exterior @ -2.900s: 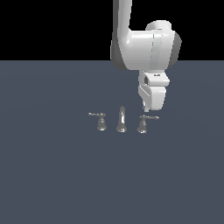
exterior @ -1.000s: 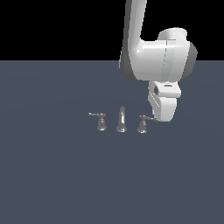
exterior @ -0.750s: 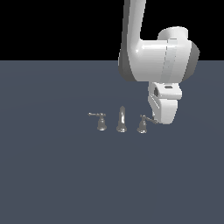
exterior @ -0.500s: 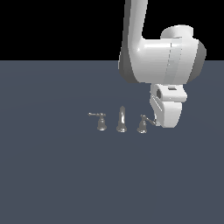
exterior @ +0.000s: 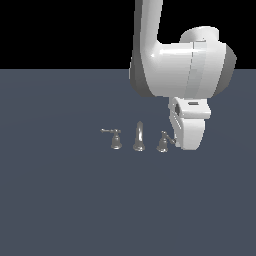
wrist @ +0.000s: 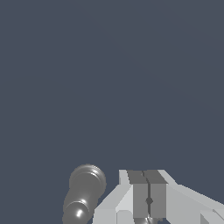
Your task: Turn on the faucet by rotating a designated handle.
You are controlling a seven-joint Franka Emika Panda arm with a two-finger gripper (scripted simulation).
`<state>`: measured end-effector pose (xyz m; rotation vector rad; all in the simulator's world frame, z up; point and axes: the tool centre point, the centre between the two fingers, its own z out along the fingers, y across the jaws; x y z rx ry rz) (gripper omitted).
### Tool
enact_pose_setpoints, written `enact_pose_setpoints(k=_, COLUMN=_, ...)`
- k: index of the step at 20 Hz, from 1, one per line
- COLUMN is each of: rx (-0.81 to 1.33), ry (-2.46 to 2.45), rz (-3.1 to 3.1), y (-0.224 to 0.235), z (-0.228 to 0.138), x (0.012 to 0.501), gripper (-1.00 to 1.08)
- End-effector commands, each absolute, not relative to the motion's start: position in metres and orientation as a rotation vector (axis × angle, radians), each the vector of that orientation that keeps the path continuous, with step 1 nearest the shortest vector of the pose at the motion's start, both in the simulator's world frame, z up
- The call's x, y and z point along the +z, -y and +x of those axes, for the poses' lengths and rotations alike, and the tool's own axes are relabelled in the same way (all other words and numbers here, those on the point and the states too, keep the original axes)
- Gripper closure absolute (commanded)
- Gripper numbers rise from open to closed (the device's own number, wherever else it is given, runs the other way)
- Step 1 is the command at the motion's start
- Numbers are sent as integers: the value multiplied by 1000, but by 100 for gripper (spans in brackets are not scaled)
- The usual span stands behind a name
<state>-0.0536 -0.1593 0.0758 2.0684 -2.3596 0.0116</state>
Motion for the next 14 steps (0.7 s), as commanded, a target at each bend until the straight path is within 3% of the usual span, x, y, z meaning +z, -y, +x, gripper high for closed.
enact_pose_setpoints(k=1, rx=1, ry=2332, rz=2105, y=133, z=-55, x=77, gripper=108)
enact_pose_setpoints(k=3, rx=1, ry=2332, rz=2105, y=128, z=-57, x=77, gripper=108)
enact_pose_setpoints(k=4, rx=9, ry=2366, rz=2059, y=153, z=-60, x=76, gripper=108)
enact_pose_setpoints(k=14, rx=0, ry=2334, rz=2103, y=91, z=-39, x=77, gripper=108)
